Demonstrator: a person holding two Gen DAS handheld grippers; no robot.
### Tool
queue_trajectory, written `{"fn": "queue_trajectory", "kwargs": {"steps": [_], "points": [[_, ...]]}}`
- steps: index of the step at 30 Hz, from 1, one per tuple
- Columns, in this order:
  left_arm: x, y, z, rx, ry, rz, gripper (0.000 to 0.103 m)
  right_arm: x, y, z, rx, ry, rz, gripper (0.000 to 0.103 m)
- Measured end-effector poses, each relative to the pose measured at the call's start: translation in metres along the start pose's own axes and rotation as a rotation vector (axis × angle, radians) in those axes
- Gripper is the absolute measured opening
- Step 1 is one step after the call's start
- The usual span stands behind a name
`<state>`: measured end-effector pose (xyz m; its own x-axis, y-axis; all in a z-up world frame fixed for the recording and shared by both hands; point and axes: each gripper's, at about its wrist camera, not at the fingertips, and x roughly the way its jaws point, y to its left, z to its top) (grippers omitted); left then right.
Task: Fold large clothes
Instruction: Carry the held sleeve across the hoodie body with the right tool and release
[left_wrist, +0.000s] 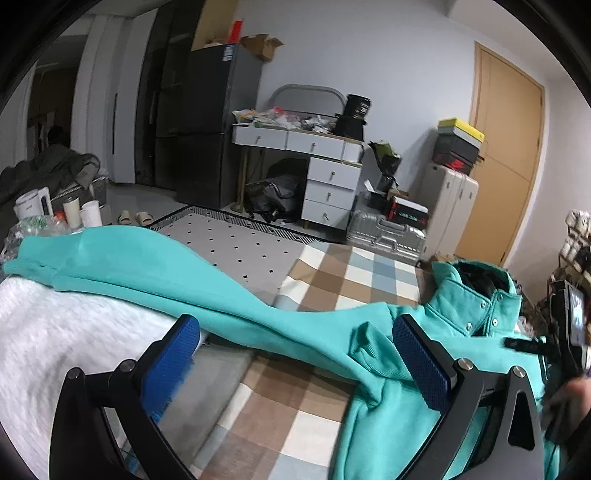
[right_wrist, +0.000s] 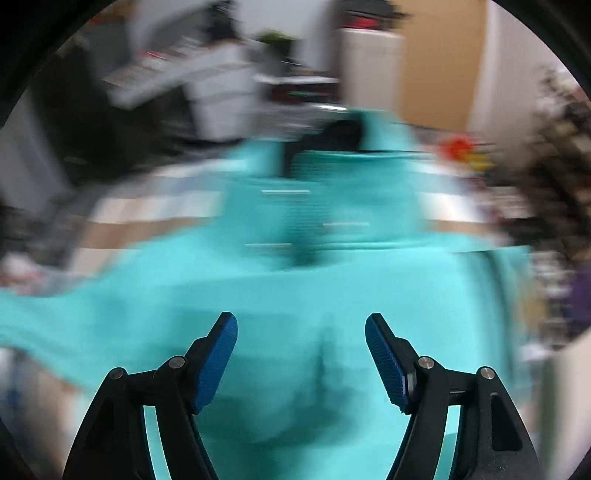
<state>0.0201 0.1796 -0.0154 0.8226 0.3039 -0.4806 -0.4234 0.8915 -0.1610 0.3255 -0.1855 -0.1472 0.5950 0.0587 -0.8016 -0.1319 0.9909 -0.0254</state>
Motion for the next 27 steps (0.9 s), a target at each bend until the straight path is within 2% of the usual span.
{"fn": "queue_trajectory", "kwargs": {"steps": [1,2,4,6,9,10,13,15,19,21,24,25,26,27], "points": [[-0.001,-0.005,-0.002,0.011,0.001,-0.001,0.102,0.006,-0.018,0.002,0.012,0.012,-0.045,0.062],[-0.001,-0.010,-0.003,0.022,0.002,-0.003,0.102,0.016,-0.038,0.006,0.023,0.032,-0.085,0.045],[-0.001,-0.021,-0.007,0.052,0.002,-0.005,0.102,0.034,-0.073,0.010,0.057,0.072,-0.127,0.028],[0.001,-0.033,-0.010,0.087,0.006,-0.003,0.102,0.056,-0.096,0.008,0.085,0.103,-0.128,0.026],[0.006,-0.047,-0.014,0.131,0.018,0.005,0.102,0.089,-0.104,-0.004,0.073,0.174,-0.115,0.022],[0.009,-0.052,-0.016,0.150,0.026,0.007,0.102,0.085,-0.103,-0.006,0.057,0.132,-0.125,0.021],[0.013,-0.065,-0.021,0.197,0.042,0.007,0.102,0.083,-0.096,-0.003,0.002,0.152,-0.141,0.021],[0.013,-0.071,-0.023,0.219,0.047,0.007,0.102,0.072,-0.098,-0.002,0.010,0.152,-0.116,0.020],[0.011,-0.076,-0.026,0.246,0.053,0.011,0.102,0.030,-0.100,-0.013,0.035,0.046,-0.077,0.020],[0.010,-0.073,-0.026,0.241,0.052,0.043,0.102,0.024,-0.094,-0.030,0.037,0.076,-0.048,0.020],[0.008,-0.071,-0.025,0.229,0.053,0.060,0.102,0.039,-0.086,-0.050,0.009,0.154,-0.035,0.022],[0.009,-0.075,-0.025,0.225,0.051,0.061,0.102,0.042,-0.079,-0.056,-0.046,0.162,-0.058,0.022],[0.009,-0.074,-0.025,0.219,0.048,0.060,0.102,0.038,-0.071,-0.059,-0.100,0.123,-0.093,0.022],[0.008,-0.073,-0.025,0.213,0.044,0.065,0.102,0.037,-0.065,-0.061,-0.133,0.122,-0.123,0.022]]}}
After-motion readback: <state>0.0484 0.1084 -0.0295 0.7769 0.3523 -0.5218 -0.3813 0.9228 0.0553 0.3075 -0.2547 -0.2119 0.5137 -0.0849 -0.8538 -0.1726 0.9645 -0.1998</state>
